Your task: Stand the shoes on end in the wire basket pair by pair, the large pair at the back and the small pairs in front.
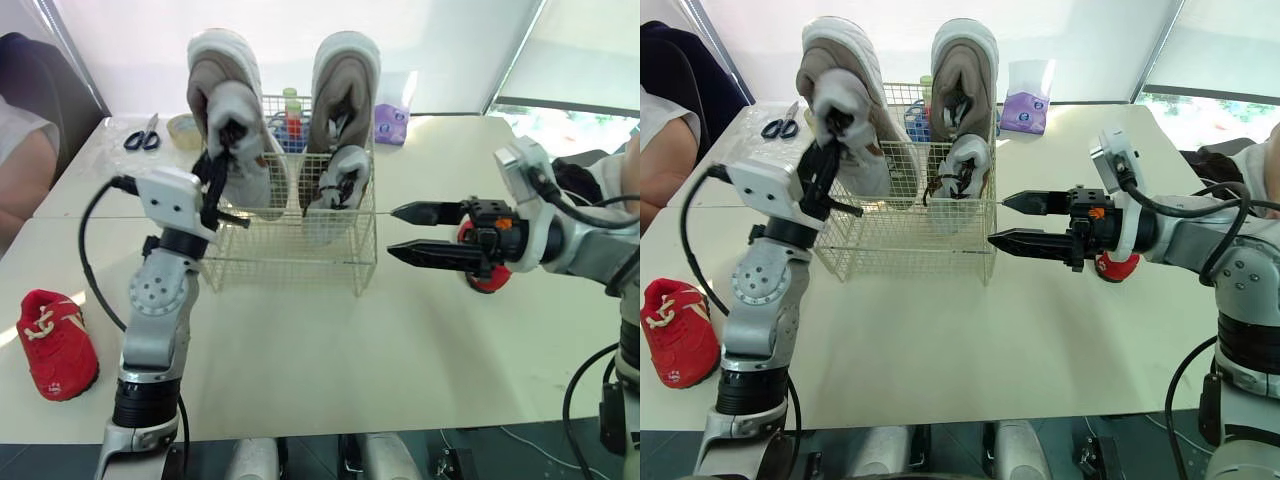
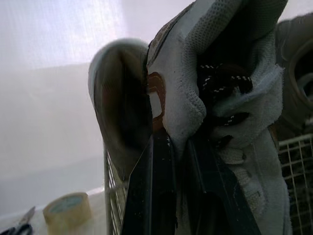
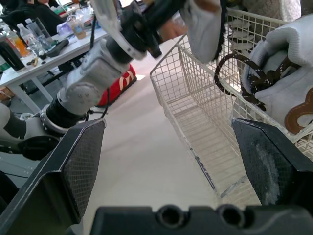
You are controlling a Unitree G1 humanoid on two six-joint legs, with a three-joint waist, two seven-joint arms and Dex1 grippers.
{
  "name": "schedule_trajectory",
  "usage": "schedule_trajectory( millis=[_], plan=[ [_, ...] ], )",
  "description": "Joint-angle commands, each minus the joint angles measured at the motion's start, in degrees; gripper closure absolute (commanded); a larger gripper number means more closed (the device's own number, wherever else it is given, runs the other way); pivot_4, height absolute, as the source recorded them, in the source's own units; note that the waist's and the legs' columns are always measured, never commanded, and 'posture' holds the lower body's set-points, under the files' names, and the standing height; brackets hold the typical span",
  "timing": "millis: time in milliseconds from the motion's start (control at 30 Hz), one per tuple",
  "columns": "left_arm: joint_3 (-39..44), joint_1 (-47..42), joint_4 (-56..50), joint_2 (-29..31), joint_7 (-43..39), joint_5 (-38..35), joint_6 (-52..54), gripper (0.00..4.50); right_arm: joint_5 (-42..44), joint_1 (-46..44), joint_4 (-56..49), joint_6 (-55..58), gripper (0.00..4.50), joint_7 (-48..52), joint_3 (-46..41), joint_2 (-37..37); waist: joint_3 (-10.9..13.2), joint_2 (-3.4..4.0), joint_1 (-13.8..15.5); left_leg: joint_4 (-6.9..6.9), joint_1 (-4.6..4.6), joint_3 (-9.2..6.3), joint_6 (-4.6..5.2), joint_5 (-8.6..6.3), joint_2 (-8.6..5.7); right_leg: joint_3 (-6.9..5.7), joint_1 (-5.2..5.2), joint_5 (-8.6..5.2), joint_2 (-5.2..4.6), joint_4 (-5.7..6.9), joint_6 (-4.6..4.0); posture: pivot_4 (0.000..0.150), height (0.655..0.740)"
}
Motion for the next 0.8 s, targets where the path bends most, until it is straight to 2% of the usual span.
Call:
schedule_trajectory(
  millis=[33,233,367,500,667,800],
  plan=[
    [-0.4,0.9,0.8,-0.5,-0.6,0.6,-0.6,4.46,1.3,0.0,-1.1,-1.5,0.00,-1.0,-2.0,0.4,0.0,-0.01,0.0,0.00,-0.01,0.00,0.00,0.00,0.00,0.00,0.00,0.00,0.00,-0.02,0.00,0.150,0.7400],
    [0.0,2.1,-0.7,-1.4,-0.6,-0.2,0.4,4.46,0.4,0.3,-0.7,-3.1,0.00,-1.2,-0.9,1.3,0.0,-0.01,-0.1,-0.02,-0.05,0.00,0.01,0.00,0.01,0.00,-0.02,0.00,0.00,-0.06,0.01,0.150,0.7400],
    [1.1,3.2,-3.8,-1.8,-0.2,-1.4,2.3,2.93,-0.2,0.2,-0.3,-4.2,0.00,-0.8,0.3,1.9,0.0,-0.01,-0.1,-0.02,-0.05,0.00,0.01,-0.01,0.02,0.00,-0.02,-0.01,0.00,-0.08,0.01,0.150,0.7400],
    [3.9,5.1,-10.5,-1.4,0.5,-5.8,8.9,0.86,-0.8,0.5,-0.3,-5.0,0.00,-0.1,1.3,1.9,0.0,-0.01,-0.1,-0.04,-0.07,0.00,0.01,-0.01,0.04,0.00,-0.04,-0.01,0.01,-0.10,0.01,0.150,0.7400],
    [7.8,8.7,-23.2,1.8,0.6,-13.2,21.5,0.86,-1.9,0.7,0.3,-5.5,0.00,1.5,2.6,1.7,0.0,-0.01,-0.1,-0.06,-0.09,-0.01,0.00,-0.01,0.06,0.00,-0.06,-0.01,0.02,-0.13,0.02,0.150,0.7400],
    [13.0,13.1,-31.5,6.1,0.0,-22.2,31.3,0.86,-3.7,0.4,1.9,-6.4,0.00,3.3,3.9,1.0,0.0,0.00,-0.2,-0.06,-0.09,-0.01,0.00,-0.01,0.06,0.00,-0.05,-0.02,0.03,-0.17,0.01,0.150,0.7400]
  ],
)
